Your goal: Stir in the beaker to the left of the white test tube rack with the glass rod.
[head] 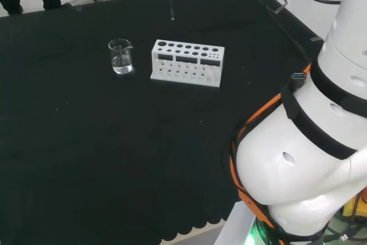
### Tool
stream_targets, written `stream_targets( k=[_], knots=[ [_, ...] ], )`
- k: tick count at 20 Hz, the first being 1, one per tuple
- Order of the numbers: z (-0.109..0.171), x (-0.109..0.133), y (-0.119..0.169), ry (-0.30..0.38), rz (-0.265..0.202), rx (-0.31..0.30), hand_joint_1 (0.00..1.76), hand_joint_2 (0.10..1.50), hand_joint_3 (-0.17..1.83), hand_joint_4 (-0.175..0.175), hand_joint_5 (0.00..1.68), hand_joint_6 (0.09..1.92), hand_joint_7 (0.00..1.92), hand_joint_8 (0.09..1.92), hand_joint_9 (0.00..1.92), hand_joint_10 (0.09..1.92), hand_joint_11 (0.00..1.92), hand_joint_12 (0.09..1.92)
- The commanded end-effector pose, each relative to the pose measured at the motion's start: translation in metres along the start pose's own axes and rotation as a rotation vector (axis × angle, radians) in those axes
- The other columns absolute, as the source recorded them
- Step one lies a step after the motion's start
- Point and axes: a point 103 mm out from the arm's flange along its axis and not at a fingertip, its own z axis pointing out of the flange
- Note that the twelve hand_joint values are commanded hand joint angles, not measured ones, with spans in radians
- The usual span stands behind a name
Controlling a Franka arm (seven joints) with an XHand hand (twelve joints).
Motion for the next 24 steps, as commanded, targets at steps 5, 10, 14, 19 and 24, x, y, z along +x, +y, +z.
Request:
stream_targets(
  k=[5,10,14,19,24],
  knots=[
    [0.008,0.037,0.026,0.028,-0.126,0.026,1.31,0.63,0.85,-0.175,1.1,0.8,1.18,1.2,1.6,0.91,1.68,0.71],
    [0.012,0.055,0.029,0.037,-0.173,0.027,1.31,0.63,0.85,-0.175,1.1,0.8,1.18,1.2,1.6,0.91,1.68,0.72],
    [0.017,0.068,0.031,0.04,-0.195,0.031,1.31,0.63,0.85,-0.175,1.1,0.8,1.18,1.2,1.6,0.91,1.68,0.72],
    [0.024,0.086,0.034,0.043,-0.238,0.044,1.31,0.63,0.85,-0.175,1.1,0.8,1.18,1.19,1.6,0.91,1.68,0.72],
    [0.029,0.103,0.042,0.05,-0.274,0.051,1.31,0.63,0.85,-0.175,1.1,0.8,1.19,1.19,1.6,0.9,1.68,0.72]
  ],
)
